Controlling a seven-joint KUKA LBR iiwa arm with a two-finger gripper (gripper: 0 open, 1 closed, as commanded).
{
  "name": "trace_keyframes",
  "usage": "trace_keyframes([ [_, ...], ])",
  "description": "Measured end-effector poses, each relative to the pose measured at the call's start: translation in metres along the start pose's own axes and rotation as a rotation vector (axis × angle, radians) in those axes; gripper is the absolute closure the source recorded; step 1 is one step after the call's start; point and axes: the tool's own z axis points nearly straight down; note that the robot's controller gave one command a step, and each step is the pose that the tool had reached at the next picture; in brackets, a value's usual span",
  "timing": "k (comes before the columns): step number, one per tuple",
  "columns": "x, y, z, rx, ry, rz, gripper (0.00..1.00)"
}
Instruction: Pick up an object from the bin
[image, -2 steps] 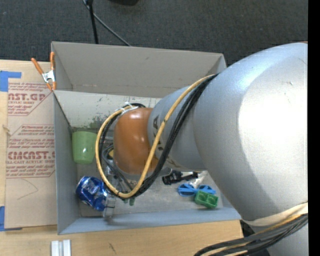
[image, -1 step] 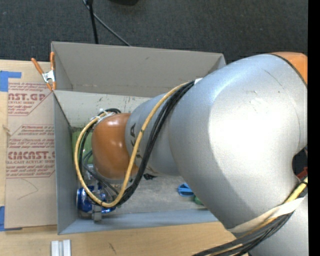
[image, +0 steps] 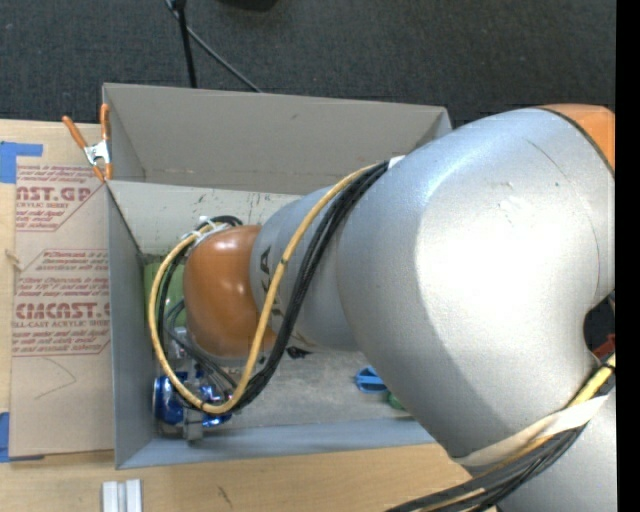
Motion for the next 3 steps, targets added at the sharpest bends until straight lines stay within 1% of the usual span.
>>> trace_keyframes([
  [1,0.000,0.000,0.000,0.001,0.000,0.000,1.00],
  [2,-0.001,0.000,-0.026,0.002,0.008,0.000,1.00],
  [3,-0.003,0.002,-0.111,-0.001,0.002,0.000,1.00],
])
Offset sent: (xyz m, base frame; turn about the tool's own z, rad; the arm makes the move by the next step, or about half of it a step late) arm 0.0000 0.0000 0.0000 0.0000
